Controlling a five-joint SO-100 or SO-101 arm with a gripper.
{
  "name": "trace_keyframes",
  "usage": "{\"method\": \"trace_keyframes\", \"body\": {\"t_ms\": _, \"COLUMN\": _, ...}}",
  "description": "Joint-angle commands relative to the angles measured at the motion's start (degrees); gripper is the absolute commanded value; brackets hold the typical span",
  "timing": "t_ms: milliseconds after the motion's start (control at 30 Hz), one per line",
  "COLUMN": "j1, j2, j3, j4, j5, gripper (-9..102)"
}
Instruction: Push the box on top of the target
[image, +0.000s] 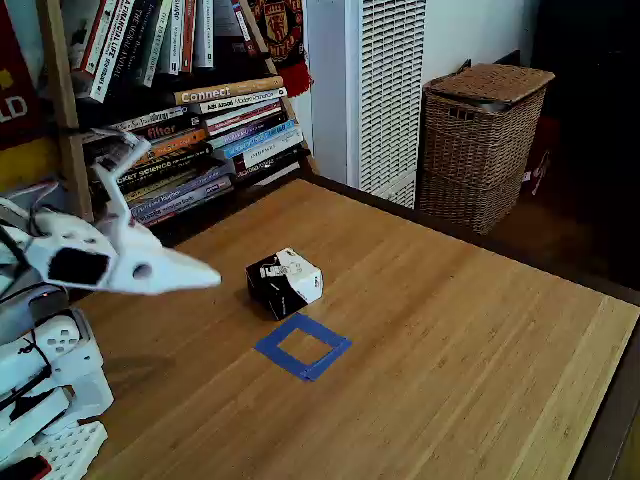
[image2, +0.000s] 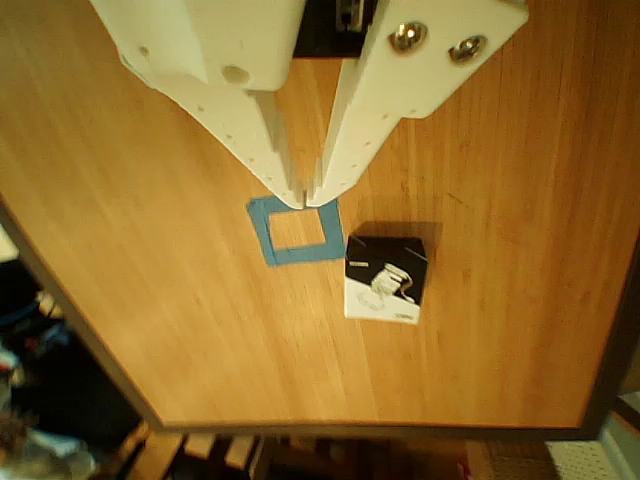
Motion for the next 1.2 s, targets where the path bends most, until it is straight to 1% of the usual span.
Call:
{"method": "trace_keyframes", "body": {"t_ms": 0, "j1": -1.05, "j2": 0.0, "j3": -4.39, "j4": 0.53, "j5": -1.85, "gripper": 0}}
{"method": "trace_keyframes", "body": {"t_ms": 133, "j1": -1.49, "j2": -10.11, "j3": -12.13, "j4": 0.09, "j5": -5.1, "gripper": 0}}
{"method": "trace_keyframes", "body": {"t_ms": 333, "j1": -2.9, "j2": -31.11, "j3": -30.5, "j4": 1.05, "j5": -10.2, "gripper": 0}}
{"method": "trace_keyframes", "body": {"t_ms": 467, "j1": -5.8, "j2": -41.48, "j3": -35.16, "j4": -1.32, "j5": -11.34, "gripper": 0}}
{"method": "trace_keyframes", "body": {"t_ms": 533, "j1": -8.0, "j2": -44.65, "j3": -35.77, "j4": -3.87, "j5": -10.72, "gripper": 0}}
{"method": "trace_keyframes", "body": {"t_ms": 667, "j1": -11.6, "j2": -48.6, "j3": -34.72, "j4": -10.2, "j5": -12.92, "gripper": 0}}
{"method": "trace_keyframes", "body": {"t_ms": 733, "j1": -12.92, "j2": -50.89, "j3": -34.89, "j4": -11.95, "j5": -15.56, "gripper": 0}}
{"method": "trace_keyframes", "body": {"t_ms": 833, "j1": -14.41, "j2": -52.47, "j3": -33.13, "j4": -11.6, "j5": -23.91, "gripper": 0}}
{"method": "trace_keyframes", "body": {"t_ms": 900, "j1": -16.35, "j2": -52.47, "j3": -32.17, "j4": -12.48, "j5": -26.89, "gripper": 0}}
{"method": "trace_keyframes", "body": {"t_ms": 1033, "j1": -21.01, "j2": -57.04, "j3": -32.61, "j4": -17.67, "j5": -28.12, "gripper": 0}}
{"method": "trace_keyframes", "body": {"t_ms": 1167, "j1": -23.91, "j2": -67.59, "j3": -36.21, "j4": -23.03, "j5": -30.5, "gripper": 0}}
